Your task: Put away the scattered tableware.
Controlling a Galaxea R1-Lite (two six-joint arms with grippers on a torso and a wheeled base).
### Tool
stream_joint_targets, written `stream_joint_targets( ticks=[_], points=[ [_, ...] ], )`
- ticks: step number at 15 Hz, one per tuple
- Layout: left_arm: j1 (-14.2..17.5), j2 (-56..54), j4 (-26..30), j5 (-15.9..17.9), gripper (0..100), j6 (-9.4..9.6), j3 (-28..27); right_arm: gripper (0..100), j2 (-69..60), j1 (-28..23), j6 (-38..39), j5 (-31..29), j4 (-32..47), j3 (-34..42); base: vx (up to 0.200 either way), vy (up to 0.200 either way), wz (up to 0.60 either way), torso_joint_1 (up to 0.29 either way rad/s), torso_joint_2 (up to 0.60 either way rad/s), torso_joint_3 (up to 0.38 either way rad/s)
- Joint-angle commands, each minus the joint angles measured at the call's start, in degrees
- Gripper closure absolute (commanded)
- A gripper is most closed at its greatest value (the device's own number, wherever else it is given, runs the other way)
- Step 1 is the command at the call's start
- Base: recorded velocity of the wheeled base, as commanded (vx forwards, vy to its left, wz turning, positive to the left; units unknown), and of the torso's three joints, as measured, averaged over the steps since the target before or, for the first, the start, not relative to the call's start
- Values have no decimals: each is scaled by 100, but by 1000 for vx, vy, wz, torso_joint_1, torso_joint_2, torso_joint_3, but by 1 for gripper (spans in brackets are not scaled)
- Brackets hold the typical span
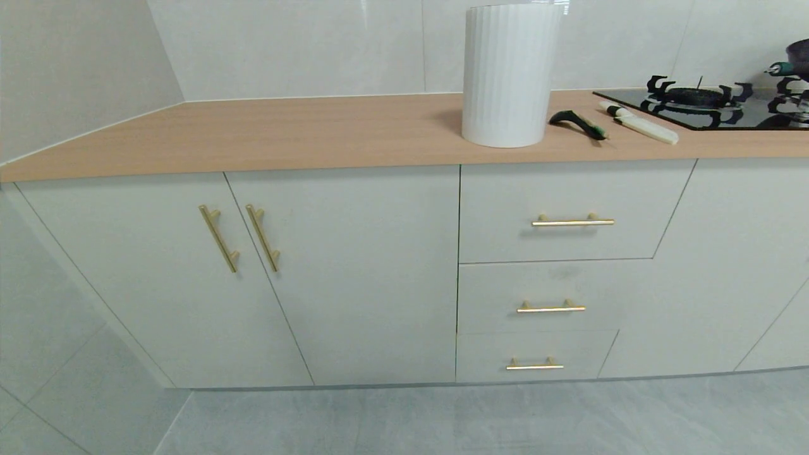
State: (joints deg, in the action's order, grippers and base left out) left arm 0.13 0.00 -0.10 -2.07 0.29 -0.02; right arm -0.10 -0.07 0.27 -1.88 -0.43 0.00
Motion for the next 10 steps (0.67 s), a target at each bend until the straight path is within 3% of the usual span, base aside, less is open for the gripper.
stream_joint_targets(
  ticks=[1, 4, 9, 10],
  points=[
    [4, 9, 1, -4, 0, -3, 2, 0, 10, -1, 0, 3, -1, 0, 0, 0, 0, 0, 0, 0],
    [4, 9, 1, -4, 0, -3, 2, 0, 10, -1, 0, 3, -1, 0, 0, 0, 0, 0, 0, 0],
    [4, 0, 1, -4, 0, -12, 2, 0, 10, -1, -9, 3, -1, 0, 200, 0, 0, 1, 2, 1],
    [4, 9, 1, -4, 0, -12, 2, 0, 10, -1, 0, 3, -1, 0, 0, 0, 0, 0, 0, 0]
  ],
)
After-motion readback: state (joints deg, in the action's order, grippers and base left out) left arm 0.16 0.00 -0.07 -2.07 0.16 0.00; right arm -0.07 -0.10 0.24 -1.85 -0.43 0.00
